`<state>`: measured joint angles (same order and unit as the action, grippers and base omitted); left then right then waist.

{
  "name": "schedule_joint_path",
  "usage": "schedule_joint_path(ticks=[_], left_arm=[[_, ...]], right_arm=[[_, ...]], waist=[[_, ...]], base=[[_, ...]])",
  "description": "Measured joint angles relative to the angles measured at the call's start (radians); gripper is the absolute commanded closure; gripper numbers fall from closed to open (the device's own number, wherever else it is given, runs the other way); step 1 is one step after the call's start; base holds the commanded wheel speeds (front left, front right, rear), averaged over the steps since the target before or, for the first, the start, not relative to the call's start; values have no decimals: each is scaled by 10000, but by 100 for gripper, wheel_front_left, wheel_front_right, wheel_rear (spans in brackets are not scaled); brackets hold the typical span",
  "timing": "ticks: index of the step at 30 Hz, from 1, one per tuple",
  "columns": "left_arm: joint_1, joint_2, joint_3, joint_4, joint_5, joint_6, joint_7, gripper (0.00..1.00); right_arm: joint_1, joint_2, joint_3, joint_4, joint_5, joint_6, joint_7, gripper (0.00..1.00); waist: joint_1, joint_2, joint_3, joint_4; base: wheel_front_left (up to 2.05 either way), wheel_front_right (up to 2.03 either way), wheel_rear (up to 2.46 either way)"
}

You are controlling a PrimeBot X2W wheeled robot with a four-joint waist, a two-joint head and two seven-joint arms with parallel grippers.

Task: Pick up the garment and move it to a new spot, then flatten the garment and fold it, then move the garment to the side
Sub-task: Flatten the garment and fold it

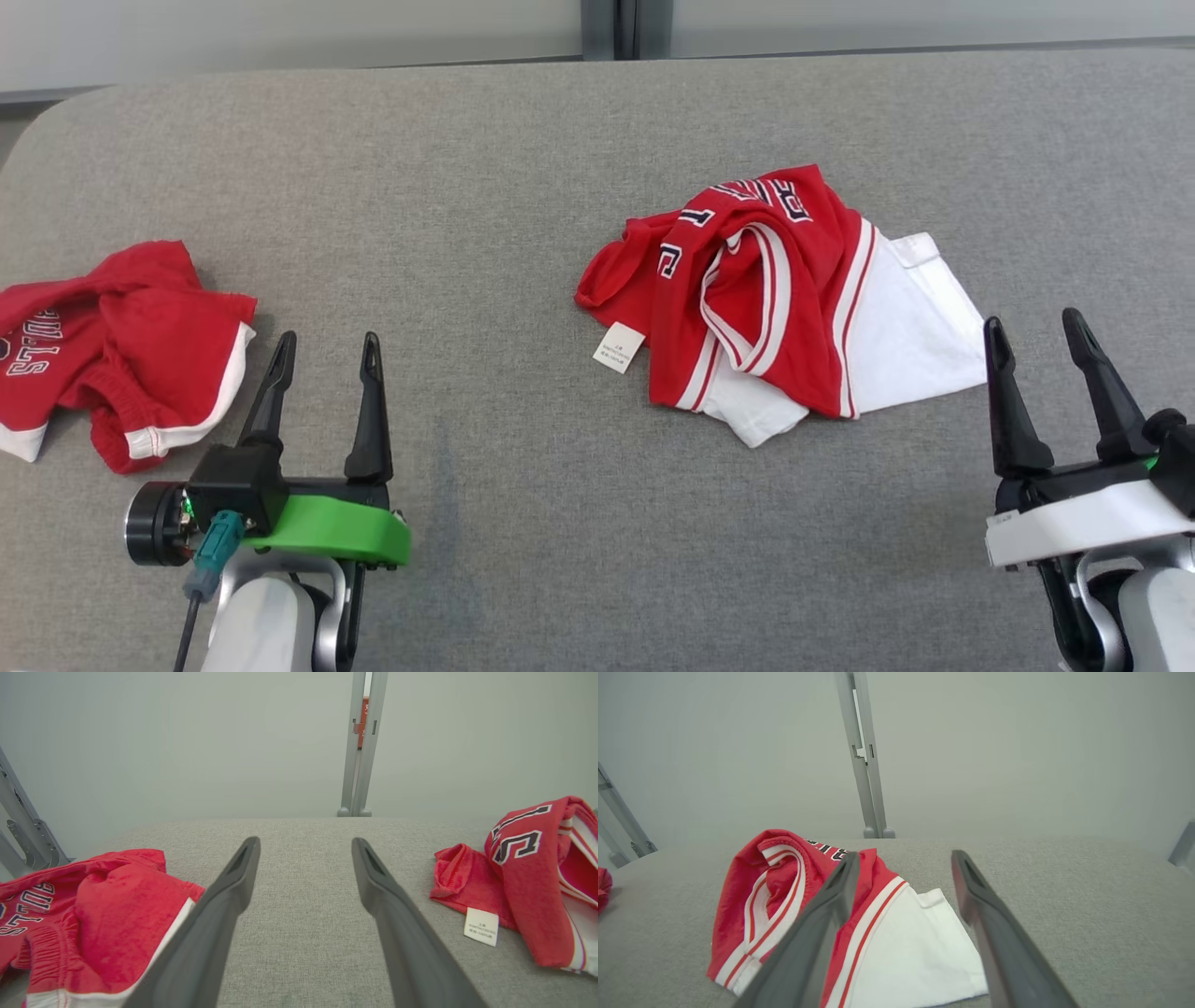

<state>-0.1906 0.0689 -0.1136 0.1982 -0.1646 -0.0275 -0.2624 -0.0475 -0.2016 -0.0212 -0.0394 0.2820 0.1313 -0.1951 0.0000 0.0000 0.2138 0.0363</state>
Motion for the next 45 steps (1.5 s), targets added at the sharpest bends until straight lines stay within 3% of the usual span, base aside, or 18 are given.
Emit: schedule_joint_path(ticks=[6, 24, 34, 43, 45], left_arm=[[159, 36, -19, 52, 27, -4, 0, 0], [97, 48, -119, 65, 40, -33, 0, 0], [-393, 2, -245, -132, 42, -50, 0, 0], [-841, -92, -410, -221, 46, -65, 0, 0], [-901, -111, -449, -219, 52, -71, 0, 0]], right_arm=[[431, 322, -159, -341, -217, 2, 184, 0], [448, 299, -174, -267, -268, 2, 541, 0], [-181, -150, 326, 1919, 107, 2, 777, 0], [-1883, -510, 711, 4401, 224, 4, 777, 0], [-2129, -564, 775, 4732, 230, 8, 915, 80]], waist=[[0, 0, -205, -238], [0, 0, -68, -163], [0, 0, 533, 90], [0, 0, 1334, 301], [0, 0, 1441, 364]], base=[[0, 0, 0], [0, 0, 0], [0, 0, 0], [0, 0, 0], [0, 0, 0]])
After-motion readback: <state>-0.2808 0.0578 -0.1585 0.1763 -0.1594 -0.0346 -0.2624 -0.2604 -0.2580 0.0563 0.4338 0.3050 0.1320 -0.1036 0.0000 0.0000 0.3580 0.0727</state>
